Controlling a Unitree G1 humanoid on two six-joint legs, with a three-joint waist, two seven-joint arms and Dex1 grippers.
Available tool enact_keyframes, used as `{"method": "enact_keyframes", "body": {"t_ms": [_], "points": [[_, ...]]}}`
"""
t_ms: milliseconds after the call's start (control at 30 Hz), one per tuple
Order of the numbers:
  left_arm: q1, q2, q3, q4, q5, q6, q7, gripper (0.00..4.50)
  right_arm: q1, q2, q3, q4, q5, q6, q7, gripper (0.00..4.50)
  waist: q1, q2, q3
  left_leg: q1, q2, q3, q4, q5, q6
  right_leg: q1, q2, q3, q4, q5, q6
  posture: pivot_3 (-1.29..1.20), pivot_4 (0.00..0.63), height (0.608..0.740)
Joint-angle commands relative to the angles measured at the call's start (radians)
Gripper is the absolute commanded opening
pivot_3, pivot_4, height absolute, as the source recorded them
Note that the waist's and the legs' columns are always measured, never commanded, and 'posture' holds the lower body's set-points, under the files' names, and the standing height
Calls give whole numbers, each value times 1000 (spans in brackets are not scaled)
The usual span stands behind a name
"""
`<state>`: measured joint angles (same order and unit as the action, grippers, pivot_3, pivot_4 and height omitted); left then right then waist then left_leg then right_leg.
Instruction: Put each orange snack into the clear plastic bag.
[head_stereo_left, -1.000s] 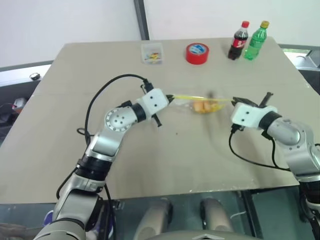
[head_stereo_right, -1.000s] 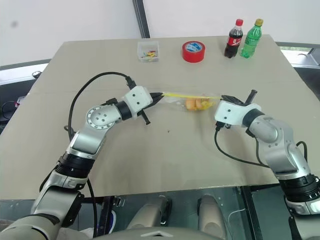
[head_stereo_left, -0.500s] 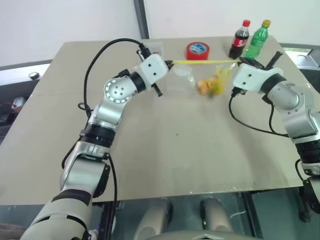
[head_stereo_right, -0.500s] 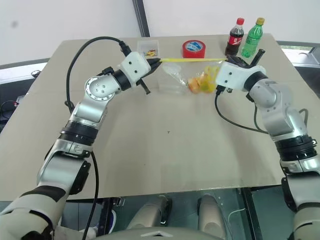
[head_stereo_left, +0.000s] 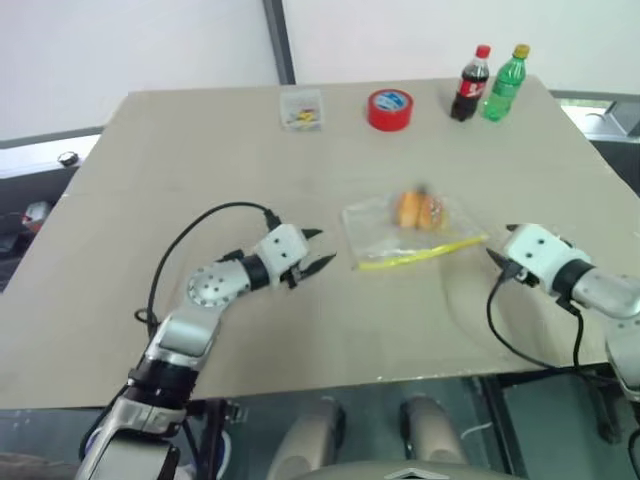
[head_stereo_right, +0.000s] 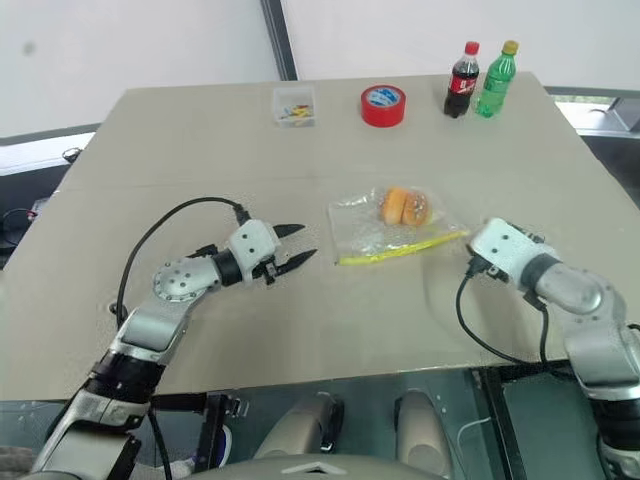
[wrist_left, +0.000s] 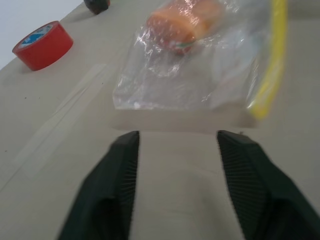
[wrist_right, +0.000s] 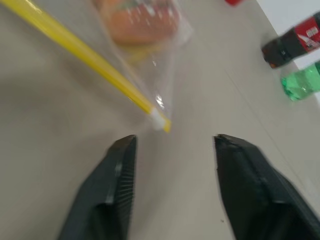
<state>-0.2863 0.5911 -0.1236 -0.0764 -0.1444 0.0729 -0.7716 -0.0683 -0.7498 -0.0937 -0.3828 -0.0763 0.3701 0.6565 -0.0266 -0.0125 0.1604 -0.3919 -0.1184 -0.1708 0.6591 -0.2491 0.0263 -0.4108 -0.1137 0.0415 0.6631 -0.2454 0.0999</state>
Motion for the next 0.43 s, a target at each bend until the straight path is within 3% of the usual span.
{"method": "enact_keyframes", "body": {"t_ms": [33,67,100,300,433], "points": [[76,65,136,-121,-178,131,-80,3828,87,-15,-166,-63,132,28,72,3858,5,0,0,0,0,0,0,0,0,0,0,0,0,0,0,0,150,740],[94,76,159,-137,-211,155,-94,4377,103,-13,-198,-70,162,36,82,4435,5,0,0,0,0,0,-1,0,0,0,0,0,0,0,0,0,150,740],[119,94,191,-154,-255,182,-118,4470,123,-11,-234,-80,205,38,107,4481,8,0,0,0,0,0,-1,0,0,-1,0,1,0,0,0,0,150,740],[209,174,322,-217,-390,312,-171,4470,235,-23,-425,-129,418,113,213,4481,20,0,0,0,0,1,-4,0,0,-1,-1,1,-3,0,0,0,150,740],[217,192,345,-248,-441,370,-185,4470,255,-48,-444,-135,462,125,234,4481,21,0,0,1,0,1,-4,0,0,0,-1,1,-3,0,0,0,150,740]]}}
